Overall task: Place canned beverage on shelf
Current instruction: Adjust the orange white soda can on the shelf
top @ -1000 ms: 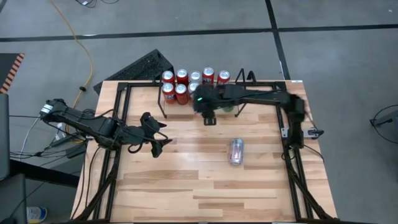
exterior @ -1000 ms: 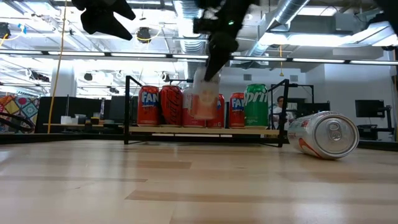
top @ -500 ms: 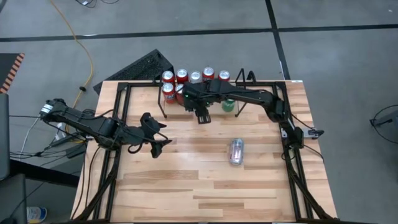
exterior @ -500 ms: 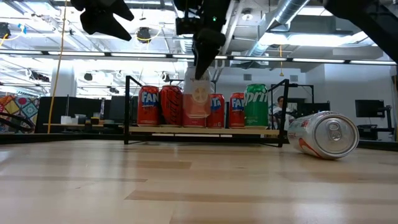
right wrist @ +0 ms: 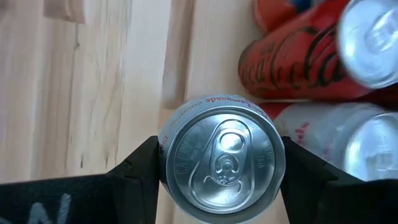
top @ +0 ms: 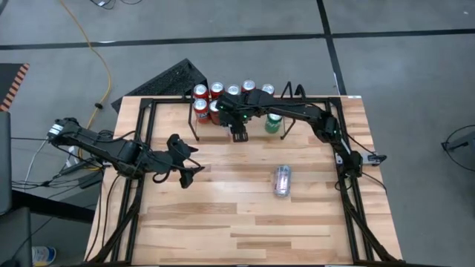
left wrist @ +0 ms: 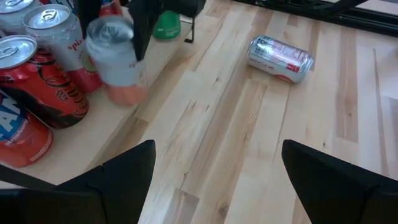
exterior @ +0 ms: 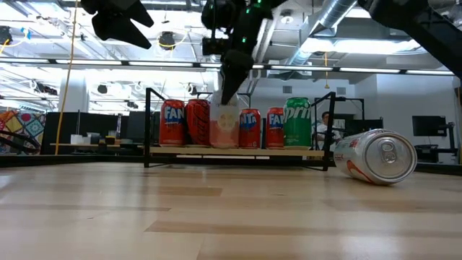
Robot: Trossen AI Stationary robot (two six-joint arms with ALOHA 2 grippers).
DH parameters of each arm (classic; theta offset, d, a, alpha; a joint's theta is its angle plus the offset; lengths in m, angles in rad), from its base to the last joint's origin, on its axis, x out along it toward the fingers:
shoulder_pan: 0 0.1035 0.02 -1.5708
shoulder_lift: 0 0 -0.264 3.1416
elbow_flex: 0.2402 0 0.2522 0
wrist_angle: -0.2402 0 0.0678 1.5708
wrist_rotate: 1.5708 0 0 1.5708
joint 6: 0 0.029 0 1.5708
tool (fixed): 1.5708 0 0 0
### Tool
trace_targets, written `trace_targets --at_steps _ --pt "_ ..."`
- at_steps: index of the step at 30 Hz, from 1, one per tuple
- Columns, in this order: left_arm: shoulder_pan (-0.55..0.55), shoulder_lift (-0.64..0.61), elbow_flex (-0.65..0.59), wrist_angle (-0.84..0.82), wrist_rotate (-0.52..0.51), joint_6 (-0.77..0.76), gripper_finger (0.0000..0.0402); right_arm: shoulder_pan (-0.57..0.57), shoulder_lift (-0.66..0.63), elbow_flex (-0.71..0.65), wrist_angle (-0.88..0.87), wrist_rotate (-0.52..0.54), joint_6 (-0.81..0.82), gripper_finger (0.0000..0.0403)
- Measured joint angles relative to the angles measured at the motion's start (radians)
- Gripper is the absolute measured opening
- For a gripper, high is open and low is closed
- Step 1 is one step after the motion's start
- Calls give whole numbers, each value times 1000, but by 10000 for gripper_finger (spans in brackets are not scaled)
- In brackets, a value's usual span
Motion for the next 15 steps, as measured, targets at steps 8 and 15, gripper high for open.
trace_targets --at_steps 8,15 --pt "0 0 0 -3 0 -1 334 -21 19 3 -22 -5 -8 232" --pt "0 0 0 -5 -1 0 334 -17 23 12 -14 -8 -10 258"
